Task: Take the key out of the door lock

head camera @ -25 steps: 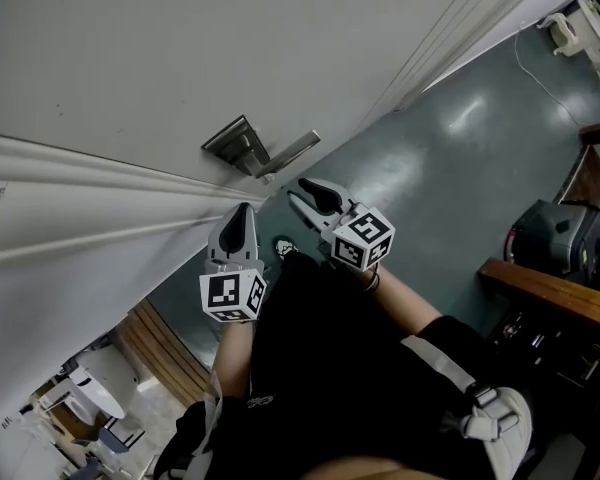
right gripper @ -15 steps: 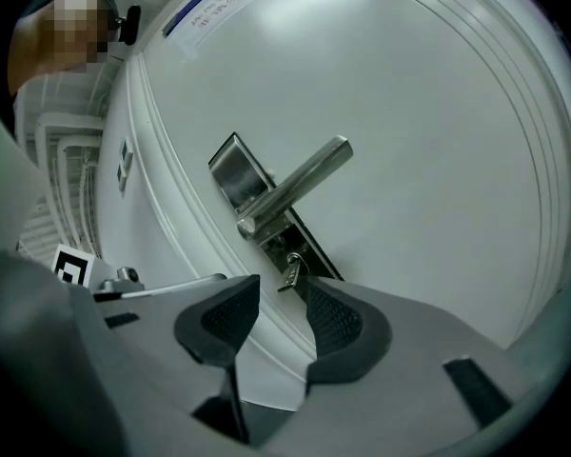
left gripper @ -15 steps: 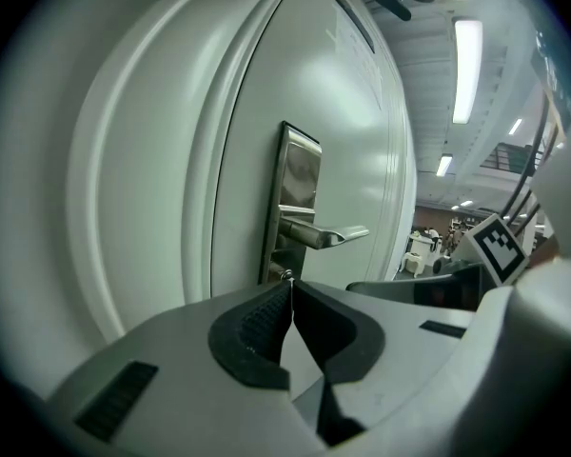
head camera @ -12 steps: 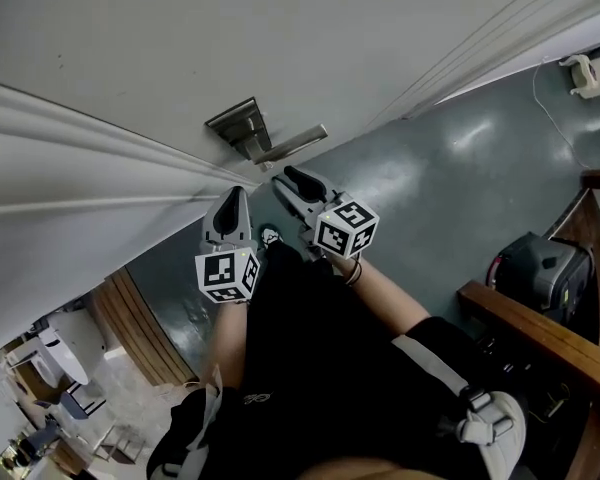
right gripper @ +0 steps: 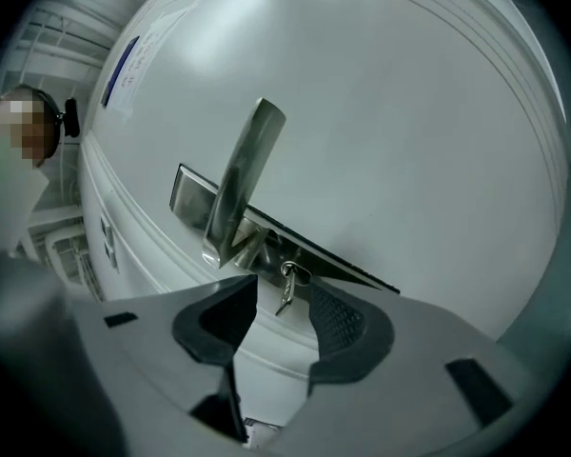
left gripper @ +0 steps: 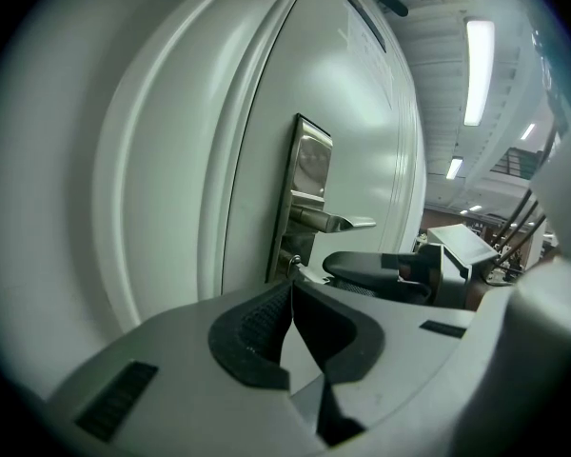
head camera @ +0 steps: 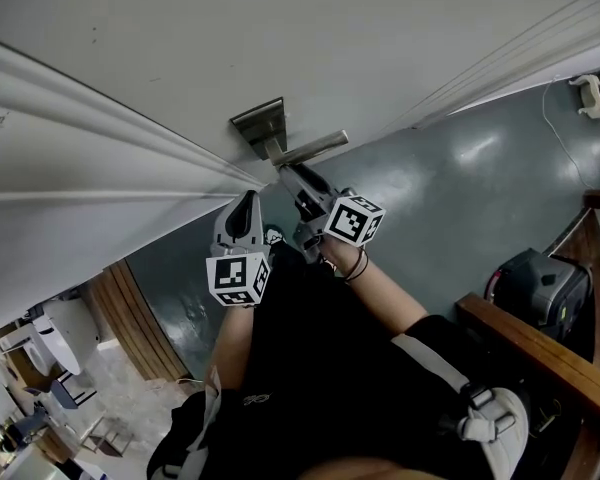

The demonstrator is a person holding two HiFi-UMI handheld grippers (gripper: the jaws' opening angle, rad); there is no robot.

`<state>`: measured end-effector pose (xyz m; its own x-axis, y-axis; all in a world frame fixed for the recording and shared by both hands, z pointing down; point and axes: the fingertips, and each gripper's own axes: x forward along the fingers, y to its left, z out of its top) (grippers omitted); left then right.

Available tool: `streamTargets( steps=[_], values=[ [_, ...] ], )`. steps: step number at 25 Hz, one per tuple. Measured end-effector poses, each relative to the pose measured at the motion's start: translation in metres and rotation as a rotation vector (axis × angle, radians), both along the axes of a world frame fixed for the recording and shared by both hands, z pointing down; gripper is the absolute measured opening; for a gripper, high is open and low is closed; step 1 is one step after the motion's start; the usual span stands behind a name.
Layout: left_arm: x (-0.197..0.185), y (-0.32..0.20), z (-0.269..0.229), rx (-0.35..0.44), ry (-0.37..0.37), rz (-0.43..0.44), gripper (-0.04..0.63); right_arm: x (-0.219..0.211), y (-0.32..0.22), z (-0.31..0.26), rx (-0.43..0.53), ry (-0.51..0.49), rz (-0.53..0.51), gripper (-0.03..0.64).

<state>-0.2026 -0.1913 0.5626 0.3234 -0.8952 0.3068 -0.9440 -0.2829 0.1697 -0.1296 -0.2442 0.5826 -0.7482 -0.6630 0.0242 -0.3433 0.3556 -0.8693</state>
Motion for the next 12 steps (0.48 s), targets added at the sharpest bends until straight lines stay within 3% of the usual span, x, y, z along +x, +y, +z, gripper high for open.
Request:
streamTargets(
  steps=[12],
  values=[
    [-0.007, -0.018, -0.002, 0.005, -0.002, 0.04, 0.025, -0.019, -0.02, -0.006, -0.062, -0.175, 0.033, 0.163]
  ],
)
